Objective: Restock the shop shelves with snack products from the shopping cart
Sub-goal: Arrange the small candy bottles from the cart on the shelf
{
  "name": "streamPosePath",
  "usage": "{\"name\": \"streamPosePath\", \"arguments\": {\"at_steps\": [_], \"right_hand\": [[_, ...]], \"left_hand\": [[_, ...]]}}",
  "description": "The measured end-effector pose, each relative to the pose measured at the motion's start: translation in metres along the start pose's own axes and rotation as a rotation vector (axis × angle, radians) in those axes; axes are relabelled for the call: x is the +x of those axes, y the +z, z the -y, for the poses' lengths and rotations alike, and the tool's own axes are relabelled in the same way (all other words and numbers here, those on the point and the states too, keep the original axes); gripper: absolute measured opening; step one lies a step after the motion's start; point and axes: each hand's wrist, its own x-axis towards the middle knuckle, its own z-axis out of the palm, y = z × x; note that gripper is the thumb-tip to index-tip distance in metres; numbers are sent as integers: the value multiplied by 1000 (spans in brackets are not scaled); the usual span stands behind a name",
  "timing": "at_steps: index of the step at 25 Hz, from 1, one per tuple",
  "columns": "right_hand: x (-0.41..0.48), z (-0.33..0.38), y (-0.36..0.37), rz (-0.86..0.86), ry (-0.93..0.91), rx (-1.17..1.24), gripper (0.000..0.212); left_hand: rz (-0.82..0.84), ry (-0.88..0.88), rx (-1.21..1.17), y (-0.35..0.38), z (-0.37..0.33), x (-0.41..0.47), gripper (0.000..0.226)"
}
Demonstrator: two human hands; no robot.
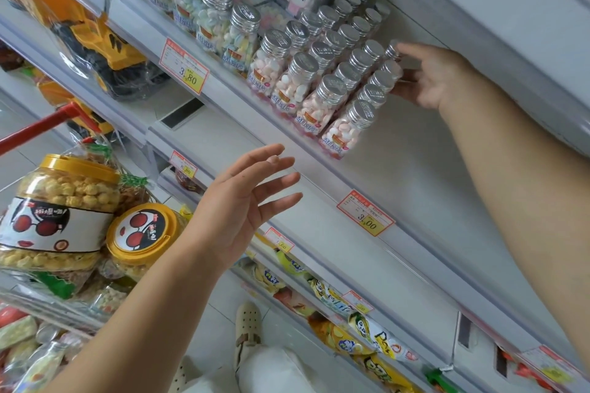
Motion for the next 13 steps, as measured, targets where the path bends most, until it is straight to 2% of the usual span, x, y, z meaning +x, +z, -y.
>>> {"name": "streamPosePath", "arguments": {"at_steps": [13], "right_hand": [[7,1,21,26,-70,13,21]], "left_hand": [[-69,55,10,-8,-4,-9,42]]}}
